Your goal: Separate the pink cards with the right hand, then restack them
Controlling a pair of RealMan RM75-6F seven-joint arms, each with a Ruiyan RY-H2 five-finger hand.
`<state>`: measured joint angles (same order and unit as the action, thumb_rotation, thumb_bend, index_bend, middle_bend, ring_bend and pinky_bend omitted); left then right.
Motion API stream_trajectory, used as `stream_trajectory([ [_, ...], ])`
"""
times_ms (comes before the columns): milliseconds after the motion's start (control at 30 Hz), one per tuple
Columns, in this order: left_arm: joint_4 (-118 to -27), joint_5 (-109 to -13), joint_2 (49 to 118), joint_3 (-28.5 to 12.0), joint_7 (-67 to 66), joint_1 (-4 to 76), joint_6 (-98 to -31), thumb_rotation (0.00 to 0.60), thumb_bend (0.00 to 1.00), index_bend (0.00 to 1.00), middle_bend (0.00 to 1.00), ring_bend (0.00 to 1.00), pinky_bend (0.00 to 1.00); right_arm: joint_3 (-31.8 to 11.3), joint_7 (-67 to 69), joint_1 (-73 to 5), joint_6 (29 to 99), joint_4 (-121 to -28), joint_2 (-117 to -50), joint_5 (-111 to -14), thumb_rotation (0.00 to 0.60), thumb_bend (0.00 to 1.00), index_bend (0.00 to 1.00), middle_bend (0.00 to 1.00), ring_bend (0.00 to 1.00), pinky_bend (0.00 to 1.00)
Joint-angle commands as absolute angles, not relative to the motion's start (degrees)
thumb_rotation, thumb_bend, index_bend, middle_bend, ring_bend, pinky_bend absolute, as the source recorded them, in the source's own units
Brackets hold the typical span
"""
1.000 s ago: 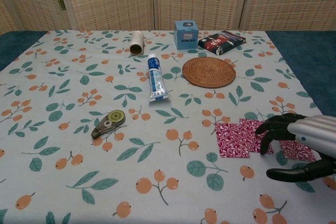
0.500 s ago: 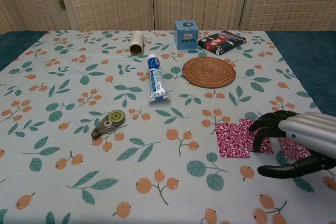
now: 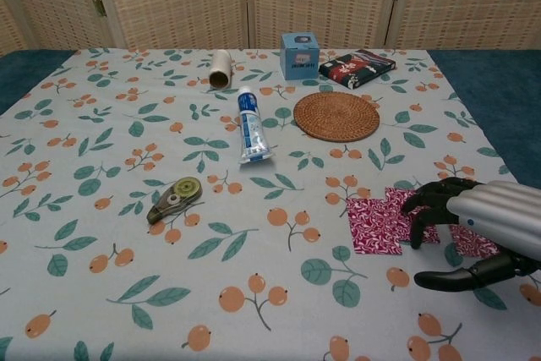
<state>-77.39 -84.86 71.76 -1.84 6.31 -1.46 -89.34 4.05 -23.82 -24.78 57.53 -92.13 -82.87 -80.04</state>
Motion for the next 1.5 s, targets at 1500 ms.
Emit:
stream_trajectory([
  [1500,-77.4,-84.57,71.96,-1.76,5.75,-1.37,-88.55,0.6,0.26,0.22,0.06,0.12,0.0,-0.34,-22.99,-29.06,54.07,-89.38,-84.53,-74.06,0.068,0.18,0.32,0.16,0.0,0.0],
])
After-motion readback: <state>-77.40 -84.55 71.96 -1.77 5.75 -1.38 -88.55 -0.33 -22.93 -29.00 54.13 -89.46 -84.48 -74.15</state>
